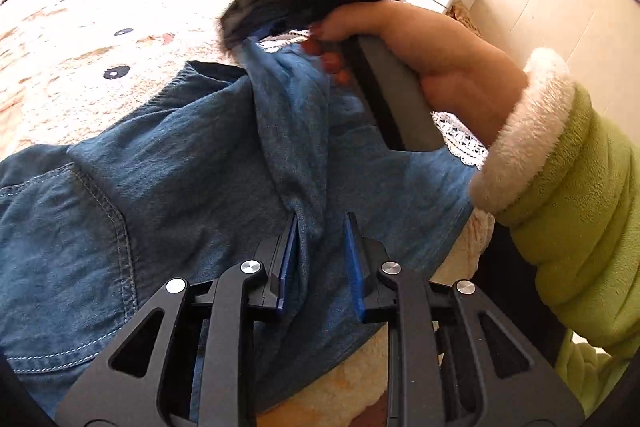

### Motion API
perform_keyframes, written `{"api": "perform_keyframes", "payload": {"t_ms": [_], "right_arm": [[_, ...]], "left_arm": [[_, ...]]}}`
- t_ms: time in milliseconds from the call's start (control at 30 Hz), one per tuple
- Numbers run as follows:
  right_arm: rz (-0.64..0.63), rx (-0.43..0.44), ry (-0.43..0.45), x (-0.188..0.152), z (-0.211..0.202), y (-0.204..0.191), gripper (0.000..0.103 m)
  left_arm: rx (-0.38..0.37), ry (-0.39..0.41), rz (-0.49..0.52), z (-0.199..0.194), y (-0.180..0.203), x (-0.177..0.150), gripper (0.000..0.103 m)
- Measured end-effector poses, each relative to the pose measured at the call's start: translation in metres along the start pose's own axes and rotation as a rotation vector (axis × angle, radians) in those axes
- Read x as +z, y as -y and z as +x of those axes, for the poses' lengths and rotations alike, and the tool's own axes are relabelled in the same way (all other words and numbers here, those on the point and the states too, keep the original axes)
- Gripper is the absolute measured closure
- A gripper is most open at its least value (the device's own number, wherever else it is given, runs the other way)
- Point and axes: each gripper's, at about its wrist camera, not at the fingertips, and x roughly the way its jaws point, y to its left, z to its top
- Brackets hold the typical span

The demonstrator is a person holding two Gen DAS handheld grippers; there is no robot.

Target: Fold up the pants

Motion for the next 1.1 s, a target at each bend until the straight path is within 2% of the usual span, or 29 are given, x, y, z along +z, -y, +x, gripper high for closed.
{"api": "perform_keyframes", "payload": {"t_ms": [100,167,367,433,467,567,667,833,933,1100], "right_arm": [[0.032,0.022,0.074,-0.005,-0.032,0.015,0.092],[0.072,0.05,0.122,-0.01,-0.054,0.028,0.092],[0.151,0.1,0.241,-0.027,-0.117,0.057,0.092],[0.176,0.118,0.278,-0.033,-0.135,0.064,0.092],[0.187,0.121,0.292,-0.035,-0.141,0.066,0.092],[0.233,0.122,0.336,-0.048,-0.163,0.077,0.092],[0.293,0.139,0.367,-0.07,-0.183,0.091,0.092],[0.395,0.144,0.369,-0.131,-0.207,0.108,0.092],[0.445,0.115,0.328,-0.174,-0.207,0.115,0.092],[0.538,0.105,0.229,-0.218,-0.188,0.131,0.092]], "left_arm": [[0.0,0.01,-0.012,-0.002,-0.002,-0.002,0.079],[-0.002,0.026,-0.021,-0.004,-0.002,-0.001,0.065],[-0.01,0.063,-0.009,-0.004,-0.001,0.005,0.064],[-0.02,0.06,0.002,-0.002,0.001,0.007,0.067],[-0.017,0.059,0.01,-0.001,0.003,0.008,0.084],[0.015,0.073,0.037,-0.002,0.005,0.011,0.103],[0.043,0.101,0.052,-0.013,0.001,0.013,0.103],[0.064,0.129,0.025,-0.03,-0.013,0.013,0.103],[0.041,0.102,0.067,-0.03,-0.006,0.005,0.103],[0.063,0.032,0.14,-0.014,0.008,-0.004,0.103]]}}
